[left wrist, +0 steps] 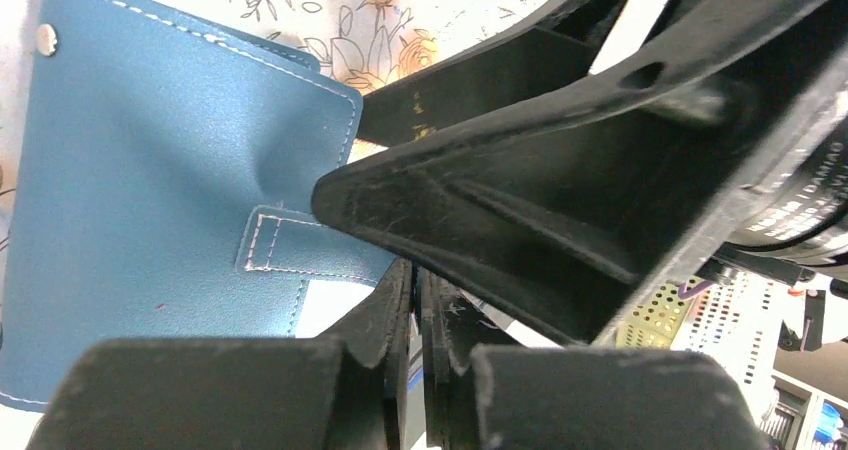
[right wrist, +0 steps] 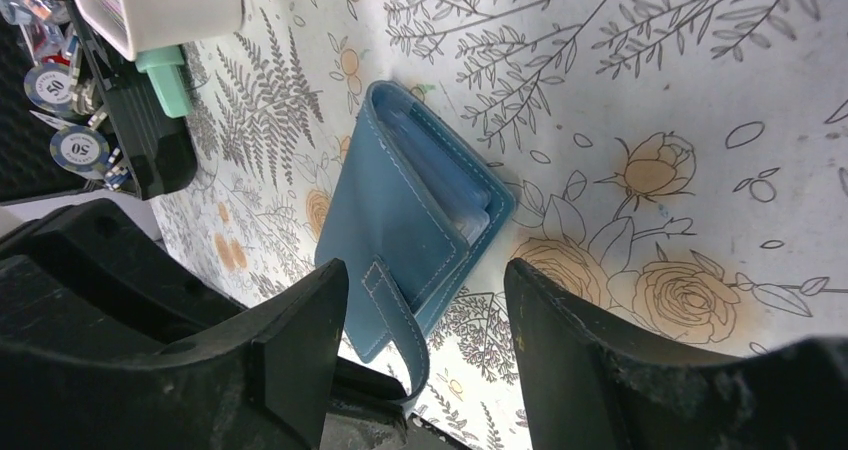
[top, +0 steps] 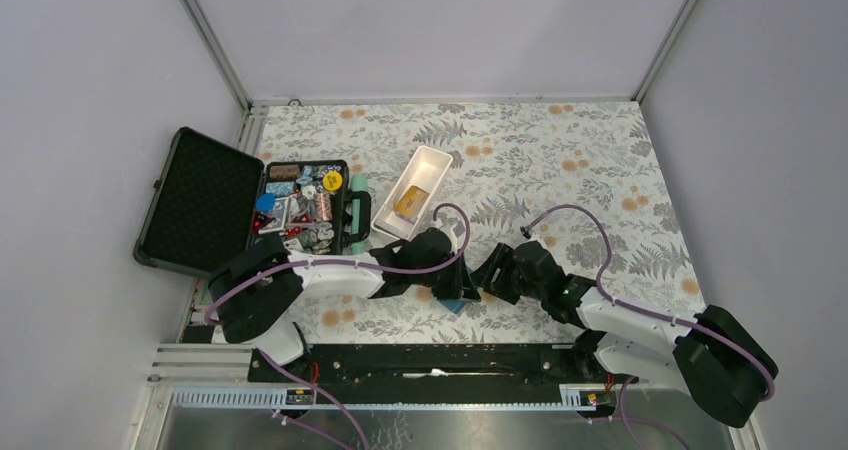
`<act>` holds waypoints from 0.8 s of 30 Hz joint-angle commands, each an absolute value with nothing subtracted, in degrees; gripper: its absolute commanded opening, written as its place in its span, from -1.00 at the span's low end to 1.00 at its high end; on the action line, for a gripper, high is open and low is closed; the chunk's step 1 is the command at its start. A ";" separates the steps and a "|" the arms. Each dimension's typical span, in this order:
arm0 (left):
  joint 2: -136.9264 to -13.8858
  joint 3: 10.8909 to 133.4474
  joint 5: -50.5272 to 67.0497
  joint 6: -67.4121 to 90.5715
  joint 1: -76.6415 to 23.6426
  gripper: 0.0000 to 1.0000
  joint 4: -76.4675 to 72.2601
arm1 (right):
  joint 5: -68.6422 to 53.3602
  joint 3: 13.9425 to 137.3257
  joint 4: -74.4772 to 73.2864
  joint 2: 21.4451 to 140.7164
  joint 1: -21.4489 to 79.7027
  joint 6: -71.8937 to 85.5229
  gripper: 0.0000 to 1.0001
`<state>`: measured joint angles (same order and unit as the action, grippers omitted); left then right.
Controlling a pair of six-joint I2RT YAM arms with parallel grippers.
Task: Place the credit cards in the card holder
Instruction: Close the card holder at the center of the board.
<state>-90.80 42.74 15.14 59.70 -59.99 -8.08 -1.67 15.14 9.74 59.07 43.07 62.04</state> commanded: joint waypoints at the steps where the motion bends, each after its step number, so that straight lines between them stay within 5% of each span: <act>1: -91.48 44.41 16.71 58.27 -60.47 -1.00 -12.88 | -4.45 16.21 13.54 61.52 42.87 64.42 0.30; 8: -92.53 44.82 17.87 57.57 -61.00 -1.00 -14.10 | -5.00 15.96 18.35 66.19 43.08 65.31 0.08; 12: -91.66 45.07 17.46 55.89 -61.11 -0.87 -13.00 | -2.03 16.47 15.93 66.49 43.14 63.58 -0.37; 20: -84.10 45.56 11.03 51.17 -61.08 0.24 -4.02 | -0.35 15.29 17.19 69.48 43.14 61.76 -1.00; 24: -77.80 43.94 5.62 50.67 -61.08 0.58 0.91 | 1.20 15.08 17.58 70.74 43.07 60.82 -1.00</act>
